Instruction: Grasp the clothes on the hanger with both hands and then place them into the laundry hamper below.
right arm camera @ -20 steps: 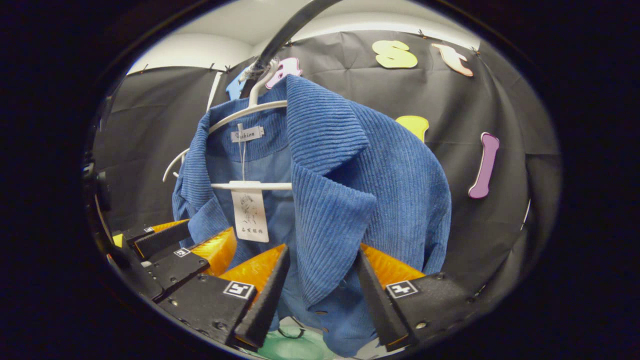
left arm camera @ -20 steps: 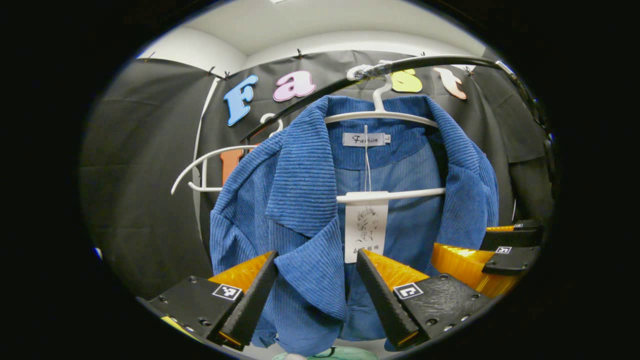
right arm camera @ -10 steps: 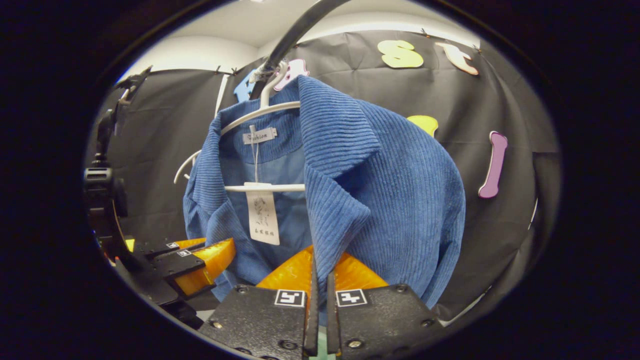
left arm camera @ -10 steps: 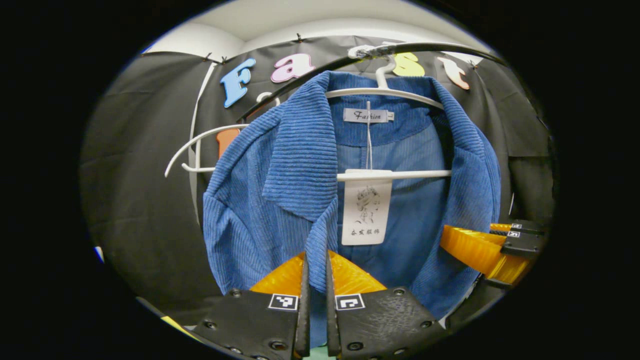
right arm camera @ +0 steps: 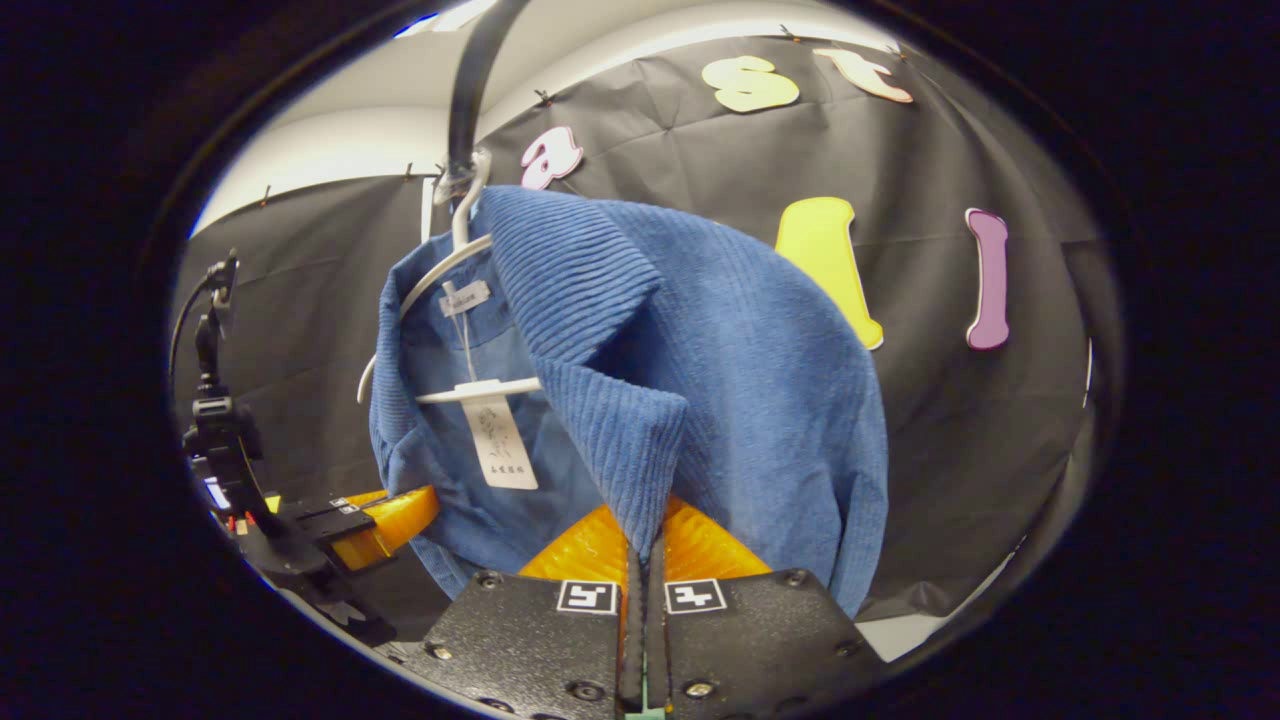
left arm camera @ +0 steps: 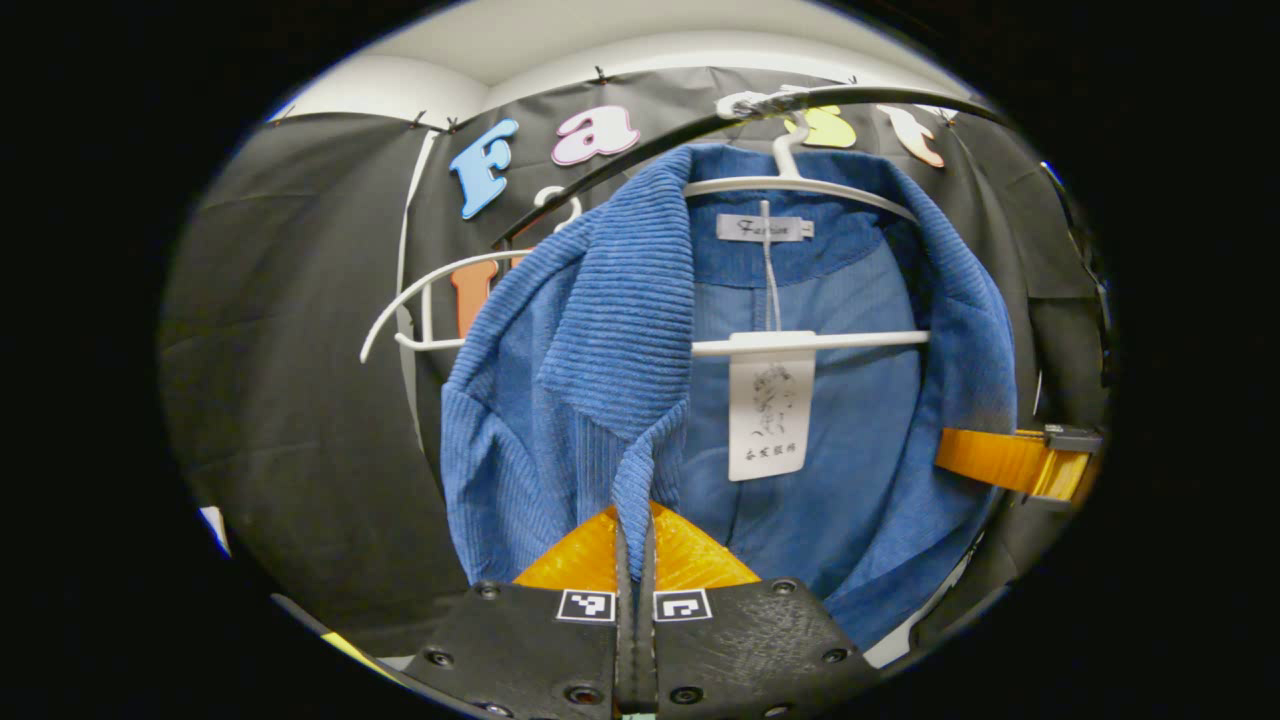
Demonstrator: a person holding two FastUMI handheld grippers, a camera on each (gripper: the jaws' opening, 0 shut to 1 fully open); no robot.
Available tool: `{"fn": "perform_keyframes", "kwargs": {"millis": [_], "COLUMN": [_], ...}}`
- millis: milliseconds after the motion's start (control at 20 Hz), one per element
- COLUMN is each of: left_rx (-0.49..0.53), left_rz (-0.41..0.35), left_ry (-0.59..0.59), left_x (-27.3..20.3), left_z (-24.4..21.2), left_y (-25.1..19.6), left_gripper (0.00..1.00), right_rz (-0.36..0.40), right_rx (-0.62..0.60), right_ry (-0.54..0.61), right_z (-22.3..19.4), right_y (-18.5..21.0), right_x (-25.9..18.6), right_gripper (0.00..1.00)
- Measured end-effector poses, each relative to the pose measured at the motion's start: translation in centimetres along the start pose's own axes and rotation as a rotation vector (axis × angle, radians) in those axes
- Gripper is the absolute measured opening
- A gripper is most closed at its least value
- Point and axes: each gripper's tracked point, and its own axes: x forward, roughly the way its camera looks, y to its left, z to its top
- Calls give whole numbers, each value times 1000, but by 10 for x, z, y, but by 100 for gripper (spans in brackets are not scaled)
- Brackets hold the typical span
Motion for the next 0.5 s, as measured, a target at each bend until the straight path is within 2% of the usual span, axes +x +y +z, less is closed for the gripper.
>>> {"fn": "perform_keyframes", "kwargs": {"millis": [50,100,300,350,450,500], "left_rx": [-5,-8,-1,-5,-12,-9], "left_rz": [12,22,64,72,85,94], "left_ry": [0,-4,-16,-17,-21,-24], "left_x": [-2,-3,-3,-3,-1,0], "left_z": [1,3,9,10,14,17], "left_y": [6,13,36,42,53,57], "left_gripper": [5,0,0,5,5,0], "right_rz": [-6,-12,-62,-62,-64,-65], "right_rx": [7,9,-13,-2,9,4], "right_ry": [-6,-12,-43,-43,-57,-61], "right_z": [4,6,18,21,28,30], "right_y": [-6,-12,-40,-43,-47,-49], "right_x": [-2,-5,-12,-13,-15,-16], "right_gripper": [5,5,5,5,4,5]}}
